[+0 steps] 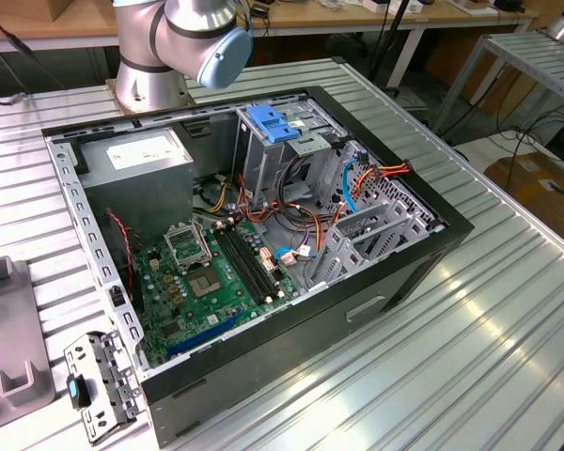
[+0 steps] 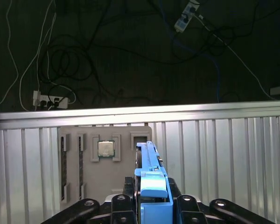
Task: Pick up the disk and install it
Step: 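Pick up the disk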
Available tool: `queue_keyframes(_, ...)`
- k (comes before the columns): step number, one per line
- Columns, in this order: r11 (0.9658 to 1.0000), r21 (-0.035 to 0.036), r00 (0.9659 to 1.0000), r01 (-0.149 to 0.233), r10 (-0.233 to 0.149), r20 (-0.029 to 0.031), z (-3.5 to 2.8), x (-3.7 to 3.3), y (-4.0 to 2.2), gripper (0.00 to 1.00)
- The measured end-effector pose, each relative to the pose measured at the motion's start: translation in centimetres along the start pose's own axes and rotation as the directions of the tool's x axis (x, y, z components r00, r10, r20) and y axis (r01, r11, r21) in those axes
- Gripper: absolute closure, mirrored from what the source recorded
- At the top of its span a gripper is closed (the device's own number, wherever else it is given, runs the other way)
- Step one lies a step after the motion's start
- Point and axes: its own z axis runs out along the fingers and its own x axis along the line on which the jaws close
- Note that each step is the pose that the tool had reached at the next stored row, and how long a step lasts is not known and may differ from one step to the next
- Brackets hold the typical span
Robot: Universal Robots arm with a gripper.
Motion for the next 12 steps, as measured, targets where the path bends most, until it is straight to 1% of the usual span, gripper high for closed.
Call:
queue_keyframes(5, 1.0, -0.0002, 1.0, 0.0, 0.0, 0.0, -0.51, -0.01, 0.01, 0.63)
queue_keyframes(12, 1.0, -0.0005, 1.0, 0.0, 0.0, 0.0, -1.0, -0.03, 0.01, 0.63)
